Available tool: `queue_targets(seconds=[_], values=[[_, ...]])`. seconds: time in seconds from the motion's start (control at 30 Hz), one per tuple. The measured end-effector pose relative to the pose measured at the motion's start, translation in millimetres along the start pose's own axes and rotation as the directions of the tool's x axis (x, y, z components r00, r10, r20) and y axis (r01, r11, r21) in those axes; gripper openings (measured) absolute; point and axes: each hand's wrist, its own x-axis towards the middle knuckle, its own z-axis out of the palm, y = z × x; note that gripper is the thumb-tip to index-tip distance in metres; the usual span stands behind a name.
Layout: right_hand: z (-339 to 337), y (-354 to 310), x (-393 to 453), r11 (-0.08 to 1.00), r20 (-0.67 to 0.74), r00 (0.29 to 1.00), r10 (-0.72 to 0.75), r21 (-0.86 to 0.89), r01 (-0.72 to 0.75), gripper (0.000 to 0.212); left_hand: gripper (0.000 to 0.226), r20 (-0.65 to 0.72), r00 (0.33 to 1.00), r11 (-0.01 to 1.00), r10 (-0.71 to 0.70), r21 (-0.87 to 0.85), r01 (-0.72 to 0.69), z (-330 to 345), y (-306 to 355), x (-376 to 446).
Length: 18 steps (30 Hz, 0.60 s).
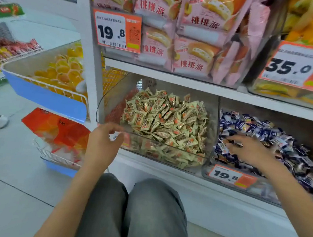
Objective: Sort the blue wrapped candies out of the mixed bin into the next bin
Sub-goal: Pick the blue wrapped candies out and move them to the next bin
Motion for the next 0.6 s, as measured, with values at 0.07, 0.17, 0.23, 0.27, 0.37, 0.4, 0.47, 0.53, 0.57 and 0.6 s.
queue_targets(seconds=[0.07,0.17,0.23,0.27,0.37,0.4,0.47,0.53,0.57,0.6], values=[[-11.0,-28.9,-20.5,0.997,-0.346,0.937,-0.039,-0.073,0.015,0.021,0.012,-0.032,0.999,0.999,0.028,0.028,-0.027,1.9,-9.9,9.2],[-18.0,-94.7,-33.0,0.902,-0.654,0.694,-0.302,0.041,0.431,0.010,0.016,-0.020,0.991,0.987,0.131,0.095,-0.128,3.9,-35.0,20.8],[-22.9,-141.2,-20.3,0.730,-0.510,0.708,-0.488,0.206,0.651,0.010,0.020,0.041,0.983,0.971,0.178,0.158,-0.182,5.5,-52.0,27.2],[-22.4,-165.2,-8.6,0.680,-0.354,0.701,-0.619,0.204,0.704,0.015,0.020,0.060,0.981,0.969,0.182,0.158,-0.189,6.1,-57.1,28.8],[-6.4,-225.8,31.5,0.581,0.203,0.557,-0.805,0.085,0.809,0.037,0.017,0.054,0.982,0.981,0.183,0.053,-0.186,7.5,-59.8,30.3],[2.4,-240.8,44.5,0.555,0.325,0.510,-0.797,0.058,0.830,0.041,0.021,0.041,0.983,0.983,0.181,-0.002,-0.182,7.8,-59.5,30.9],[19.7,-262.6,68.9,0.532,0.482,0.448,-0.753,0.047,0.845,0.050,0.025,0.012,0.982,0.978,0.190,-0.091,-0.188,9.0,-60.8,32.3],[38.4,-274.7,87.5,0.526,0.653,0.373,-0.659,0.047,0.849,0.064,0.022,0.000,0.980,0.970,0.197,-0.144,-0.195,12.1,-63.9,33.3],[50.4,-278.8,94.4,0.476,0.704,0.335,-0.627,0.006,0.880,0.068,0.019,-0.003,0.981,0.967,0.194,-0.165,-0.192,13.9,-65.5,33.9],[63.6,-281.6,99.9,0.391,0.729,0.305,-0.612,-0.056,0.919,0.068,0.016,-0.007,0.981,0.964,0.193,-0.183,-0.191,15.7,-66.7,34.7]])
